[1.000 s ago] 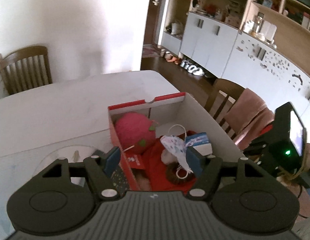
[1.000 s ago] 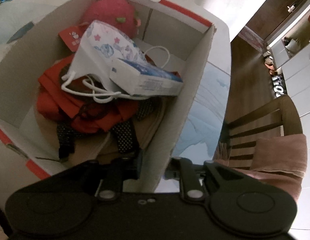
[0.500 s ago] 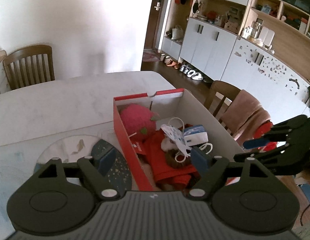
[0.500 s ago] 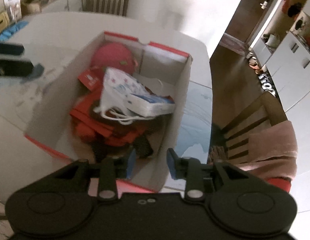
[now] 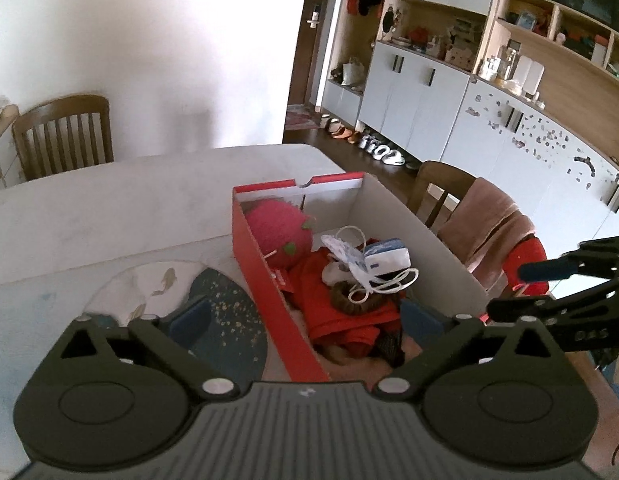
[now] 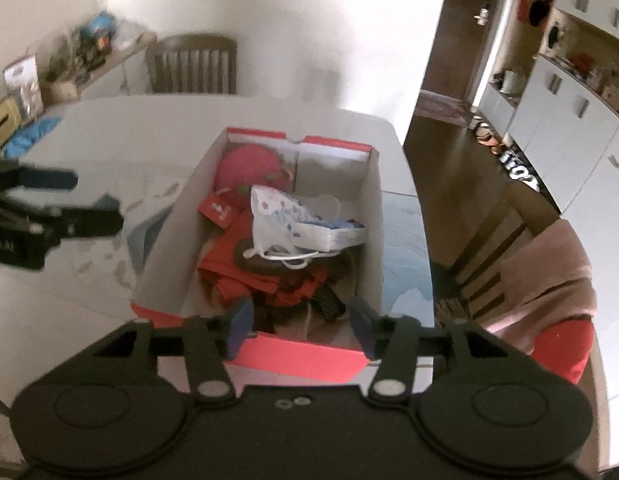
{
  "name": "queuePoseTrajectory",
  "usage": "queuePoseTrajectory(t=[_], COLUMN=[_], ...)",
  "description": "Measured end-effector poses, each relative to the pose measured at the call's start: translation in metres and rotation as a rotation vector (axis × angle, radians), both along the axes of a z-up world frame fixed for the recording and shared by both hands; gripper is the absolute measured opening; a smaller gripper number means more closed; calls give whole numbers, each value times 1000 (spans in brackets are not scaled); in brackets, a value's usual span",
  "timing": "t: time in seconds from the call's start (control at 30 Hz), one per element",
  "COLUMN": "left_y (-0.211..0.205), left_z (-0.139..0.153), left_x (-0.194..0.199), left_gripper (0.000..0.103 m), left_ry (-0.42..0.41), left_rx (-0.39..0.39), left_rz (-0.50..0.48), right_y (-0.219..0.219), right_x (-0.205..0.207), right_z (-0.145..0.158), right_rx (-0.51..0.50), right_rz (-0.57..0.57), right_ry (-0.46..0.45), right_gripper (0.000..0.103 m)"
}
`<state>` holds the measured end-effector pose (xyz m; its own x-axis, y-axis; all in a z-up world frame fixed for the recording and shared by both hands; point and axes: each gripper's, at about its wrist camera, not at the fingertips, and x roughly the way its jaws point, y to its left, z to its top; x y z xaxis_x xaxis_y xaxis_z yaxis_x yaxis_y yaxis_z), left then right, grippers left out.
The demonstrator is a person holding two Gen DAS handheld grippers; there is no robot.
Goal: Organize objects
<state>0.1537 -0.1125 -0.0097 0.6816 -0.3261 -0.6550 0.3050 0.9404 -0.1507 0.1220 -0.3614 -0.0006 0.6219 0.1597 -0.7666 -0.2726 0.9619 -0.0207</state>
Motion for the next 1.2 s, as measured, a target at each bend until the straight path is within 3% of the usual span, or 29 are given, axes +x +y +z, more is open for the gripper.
queuePoseTrajectory(t=[0.17, 0.37, 0.57, 1.2], left_y=[2, 1, -5, -21], left_z=[-1, 4, 7, 12], left_x=[-9, -20, -29, -43], left_gripper=[103, 103, 103, 103], left_ry=[-3, -20, -38, -50], left_rx=[-11, -26, 17, -10], left_rz=[-12, -35, -26, -75], right_y=[-4, -4, 0, -6], right_x=[-13, -29, -42, -57], right_z=[8, 15, 18, 19], right_rx=[55, 94, 111, 107], right_rz=[-38, -62, -64, -81], right_ry=[-46, -94, -109, -116], right_gripper=[85, 98, 102, 102])
